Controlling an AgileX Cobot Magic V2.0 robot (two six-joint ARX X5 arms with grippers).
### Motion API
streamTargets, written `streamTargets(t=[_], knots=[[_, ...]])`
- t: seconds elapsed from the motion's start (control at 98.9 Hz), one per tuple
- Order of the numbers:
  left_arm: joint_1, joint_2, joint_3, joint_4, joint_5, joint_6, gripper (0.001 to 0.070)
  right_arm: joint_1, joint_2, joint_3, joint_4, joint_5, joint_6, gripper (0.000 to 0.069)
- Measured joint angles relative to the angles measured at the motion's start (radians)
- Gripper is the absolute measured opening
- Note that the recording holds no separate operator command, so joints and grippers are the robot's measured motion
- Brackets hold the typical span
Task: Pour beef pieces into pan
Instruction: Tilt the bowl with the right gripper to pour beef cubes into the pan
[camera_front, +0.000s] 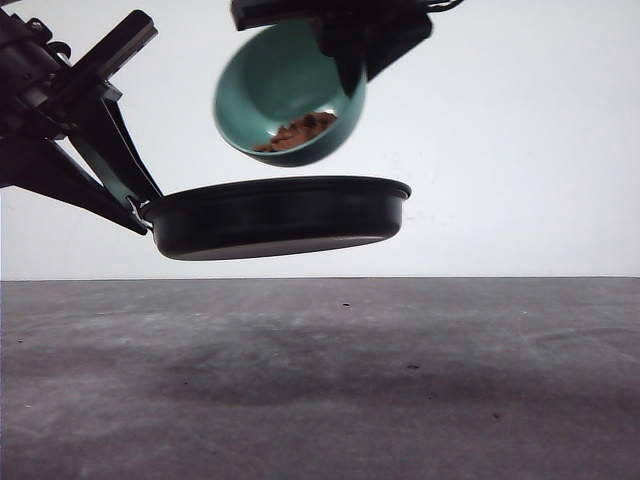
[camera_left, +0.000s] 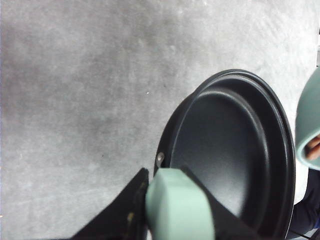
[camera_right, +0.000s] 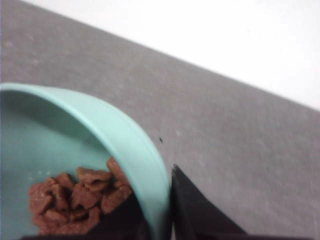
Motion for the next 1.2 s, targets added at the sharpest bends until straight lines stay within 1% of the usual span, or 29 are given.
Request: streamTargets(t=[0.101,0.162,0.273,0.354,0.465,0.526,0.728,0.819,0.9,1.051,1.203], knots=[[0.009,0.000,0.000,-0.003,0.000,0.000,0.0060,0.013,0.002,0.000,0.078,-0.005,-0.102,0.0024],[0.015,0.000,0.001,-0.003,-0.002,0.000,0.0060,0.018,0.002,0.000,0.117,-0.027,-0.175,0.0024],[0.029,0.000,0.001,-0.003,-0.002,0.000,0.0060,0.020,0.003,0.000,0.164,-0.038,-0.305,0.0024],[0.039,0.000,0.001,-0.003,-0.002,0.000,0.0060,0.020,0.003,0.000,0.188,-0.056,-0.369,0.0024],[0.059,0.000,0.001,-0.003,-0.002,0.000,0.0060,0.018,0.003,0.000,0.227,-0.061,-0.434,0.0024],[0.071,0.000,0.002,-0.003,-0.002,0.000,0.0060,0.018,0.003,0.000,0.249,-0.084,-0.464,0.0024],[0.100,0.000,0.018,-0.003,0.001,0.000,0.0060,0.019,0.014,0.000,0.274,-0.115,-0.556,0.0024],[0.100,0.000,0.018,-0.006,0.001,0.000,0.0060,0.018,0.018,0.000,0.278,-0.144,-0.595,0.0024],[0.100,0.000,0.021,-0.008,0.001,0.000,0.0060,0.019,0.018,-0.001,0.310,-0.157,-0.638,0.0024],[0.100,0.000,0.046,-0.011,0.001,0.000,0.0060,0.018,0.018,-0.008,0.400,-0.198,-0.752,0.0024],[0.100,0.000,0.068,-0.015,0.001,0.000,0.0060,0.019,0.018,-0.009,0.435,-0.225,-0.855,0.0024]])
